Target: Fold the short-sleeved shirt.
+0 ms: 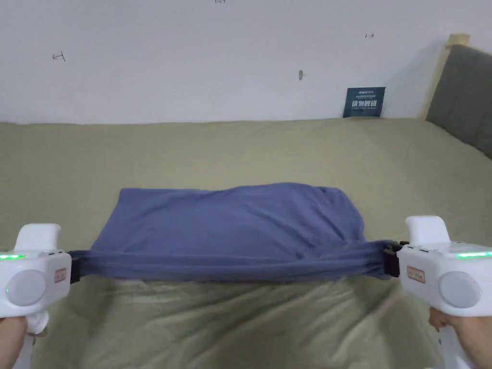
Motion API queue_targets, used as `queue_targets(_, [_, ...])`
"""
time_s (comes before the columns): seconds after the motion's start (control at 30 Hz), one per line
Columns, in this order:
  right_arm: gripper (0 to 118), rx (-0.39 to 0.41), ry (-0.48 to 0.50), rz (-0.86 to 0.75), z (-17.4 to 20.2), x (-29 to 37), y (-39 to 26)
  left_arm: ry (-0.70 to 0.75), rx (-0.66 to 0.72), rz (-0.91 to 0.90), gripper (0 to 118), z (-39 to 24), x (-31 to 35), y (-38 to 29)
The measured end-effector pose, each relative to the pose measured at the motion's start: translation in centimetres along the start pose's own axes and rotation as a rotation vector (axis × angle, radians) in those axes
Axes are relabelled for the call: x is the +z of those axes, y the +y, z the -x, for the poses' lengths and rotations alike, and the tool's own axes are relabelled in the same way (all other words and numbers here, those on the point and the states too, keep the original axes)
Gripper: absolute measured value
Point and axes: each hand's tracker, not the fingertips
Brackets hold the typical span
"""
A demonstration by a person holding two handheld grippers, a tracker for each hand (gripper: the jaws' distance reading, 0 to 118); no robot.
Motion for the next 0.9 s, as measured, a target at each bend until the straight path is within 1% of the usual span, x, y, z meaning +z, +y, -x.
queue_targets(0.03, [2,-0.018,0.003,0.007,0.0,1.2,-1.7,-0.015,0.001,0.014,4,0.4,0.9,-1.7])
queue_targets(0.07, [2,-0.031,0.027,0.035,-0.1,2.1,-3.0,-0.014,0.006,0.014,4,0.6,1.7,-3.2])
queue_targets(0.17, [2,-0.032,0.028,0.039,0.0,4.7,-6.5,-0.028,-0.009,0.045,4,1.5,3.4,-6.9])
queue_targets(0.27, [2,-0.038,0.036,0.066,-0.1,6.1,-9.1,-0.041,-0.004,0.071,4,2.5,4.5,-8.9])
queue_targets(0.4, [2,-0.045,0.042,0.115,-0.2,6.5,-11.7,-0.060,0.008,0.092,4,3.2,5.5,-10.3])
queue_targets(0.5, [2,-0.044,0.036,0.140,-0.2,6.2,-12.8,-0.065,-0.009,0.107,4,3.1,5.6,-10.8])
queue_targets(0.67, [2,-0.076,0.042,0.204,-0.5,5.0,-13.0,-0.070,-0.009,0.157,4,3.1,4.1,-11.5])
queue_targets(0.8, [2,-0.059,0.043,0.231,-0.5,4.6,-12.9,-0.080,0.004,0.171,5,3.0,4.0,-11.7])
queue_targets(0.83, [5,-0.059,0.040,0.232,-0.5,4.6,-12.9,-0.084,0.011,0.174,7,3.1,4.0,-11.6])
queue_targets(0.87, [23,-0.058,0.039,0.231,-0.5,4.7,-12.8,-0.091,0.018,0.177,24,3.2,4.0,-11.6])
queue_targets(0.9, [56,-0.057,0.040,0.230,-0.5,4.8,-12.7,-0.099,0.029,0.184,57,3.3,4.0,-11.5])
